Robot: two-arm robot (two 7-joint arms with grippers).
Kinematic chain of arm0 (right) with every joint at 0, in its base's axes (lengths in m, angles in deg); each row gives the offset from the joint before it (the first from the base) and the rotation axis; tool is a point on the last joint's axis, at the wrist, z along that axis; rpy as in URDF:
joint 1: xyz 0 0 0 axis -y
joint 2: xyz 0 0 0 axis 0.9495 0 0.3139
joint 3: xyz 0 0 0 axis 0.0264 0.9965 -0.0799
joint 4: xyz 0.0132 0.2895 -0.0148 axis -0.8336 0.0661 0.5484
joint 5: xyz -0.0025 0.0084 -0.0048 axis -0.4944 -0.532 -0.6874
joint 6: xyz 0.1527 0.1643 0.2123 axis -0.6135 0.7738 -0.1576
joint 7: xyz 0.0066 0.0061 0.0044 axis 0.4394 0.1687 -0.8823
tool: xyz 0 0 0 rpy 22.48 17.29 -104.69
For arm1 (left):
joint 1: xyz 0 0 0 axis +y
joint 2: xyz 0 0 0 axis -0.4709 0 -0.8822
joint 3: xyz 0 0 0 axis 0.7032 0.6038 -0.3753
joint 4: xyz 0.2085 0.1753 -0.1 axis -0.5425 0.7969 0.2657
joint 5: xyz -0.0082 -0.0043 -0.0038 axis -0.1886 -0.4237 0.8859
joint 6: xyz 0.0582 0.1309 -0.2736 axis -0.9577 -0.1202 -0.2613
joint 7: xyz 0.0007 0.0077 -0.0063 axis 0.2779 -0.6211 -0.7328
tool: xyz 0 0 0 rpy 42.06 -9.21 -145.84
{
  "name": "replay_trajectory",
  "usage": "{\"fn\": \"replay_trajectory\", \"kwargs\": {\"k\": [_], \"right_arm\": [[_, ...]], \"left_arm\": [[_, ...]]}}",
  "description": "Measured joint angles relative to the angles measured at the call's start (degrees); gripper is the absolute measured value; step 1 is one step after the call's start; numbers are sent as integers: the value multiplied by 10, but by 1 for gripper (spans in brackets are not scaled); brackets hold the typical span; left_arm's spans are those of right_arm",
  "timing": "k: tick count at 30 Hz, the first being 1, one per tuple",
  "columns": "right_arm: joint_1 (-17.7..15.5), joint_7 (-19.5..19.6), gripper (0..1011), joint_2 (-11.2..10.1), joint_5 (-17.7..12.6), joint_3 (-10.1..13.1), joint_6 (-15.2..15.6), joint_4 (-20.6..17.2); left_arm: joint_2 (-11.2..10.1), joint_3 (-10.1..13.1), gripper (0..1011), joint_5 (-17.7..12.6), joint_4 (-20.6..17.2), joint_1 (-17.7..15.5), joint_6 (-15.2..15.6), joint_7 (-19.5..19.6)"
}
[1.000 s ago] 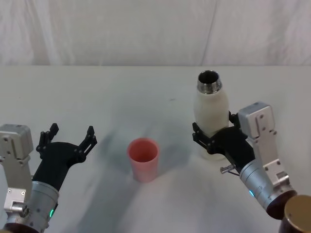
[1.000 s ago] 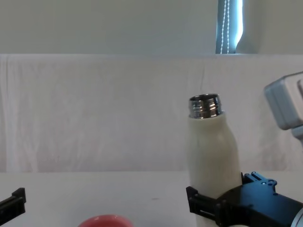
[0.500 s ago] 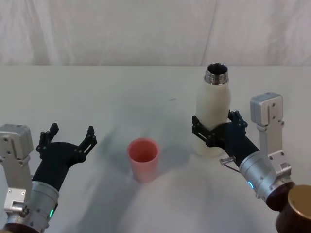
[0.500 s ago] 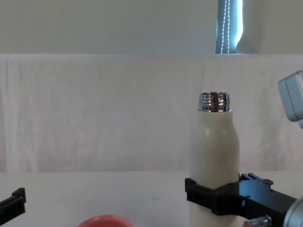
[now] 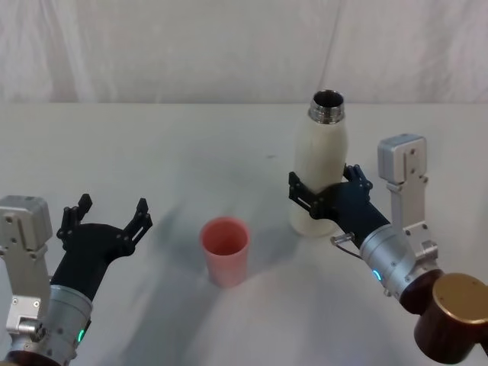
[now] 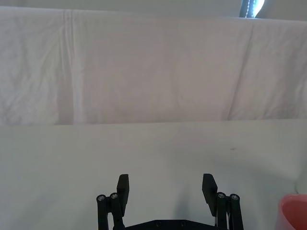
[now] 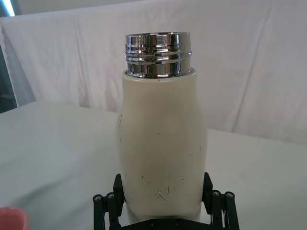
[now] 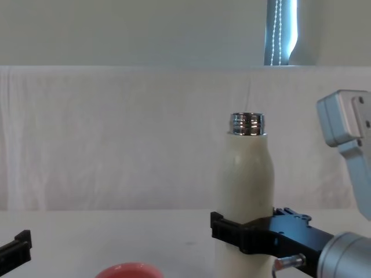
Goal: Grasp the thermos with one hand and pour water into the cup lid.
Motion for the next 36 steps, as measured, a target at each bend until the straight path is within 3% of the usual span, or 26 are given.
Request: {"fn": "replay_trajectory", "kwargs": {"k": [15, 36], "right_arm": [[44, 11, 953, 9, -3, -18, -18, 54], [55, 12, 953, 9, -7, -24, -22, 77]], "left_arm": [[0, 0, 1001, 0, 0, 0, 0, 0], [0, 0, 1001, 0, 0, 0, 0, 0]]}}
